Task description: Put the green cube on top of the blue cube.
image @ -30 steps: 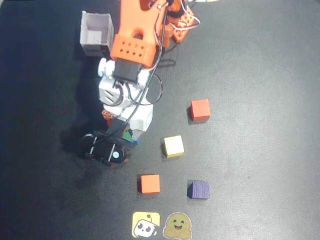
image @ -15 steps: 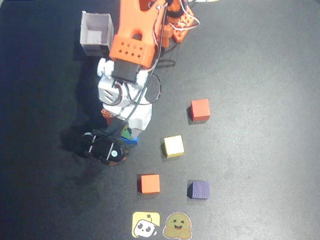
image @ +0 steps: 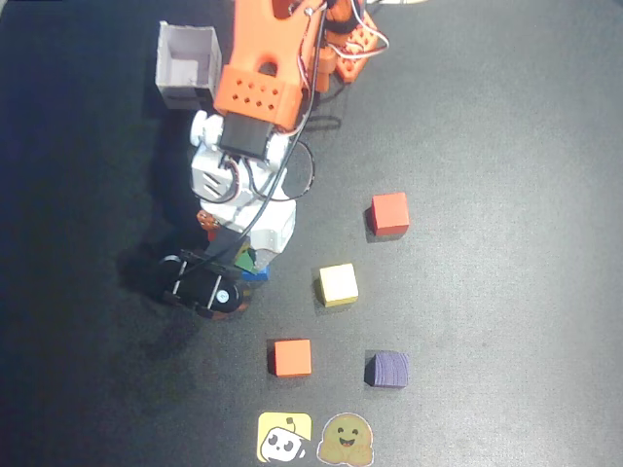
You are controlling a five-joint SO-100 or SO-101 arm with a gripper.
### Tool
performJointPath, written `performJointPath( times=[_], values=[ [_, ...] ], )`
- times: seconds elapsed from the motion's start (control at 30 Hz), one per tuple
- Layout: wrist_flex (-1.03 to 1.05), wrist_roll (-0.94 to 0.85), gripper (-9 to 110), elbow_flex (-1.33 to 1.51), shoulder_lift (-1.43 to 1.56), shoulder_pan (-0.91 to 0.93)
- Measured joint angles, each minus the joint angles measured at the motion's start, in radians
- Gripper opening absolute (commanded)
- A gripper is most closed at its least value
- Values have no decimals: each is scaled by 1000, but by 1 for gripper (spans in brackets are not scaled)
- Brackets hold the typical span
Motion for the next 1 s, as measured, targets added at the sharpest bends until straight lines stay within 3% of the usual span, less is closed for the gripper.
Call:
performJointPath(
  times=[0.47,1.0],
  values=[
    [11,0,22,8,-3,-2],
    [12,-20,22,37,106,-2]
  ],
)
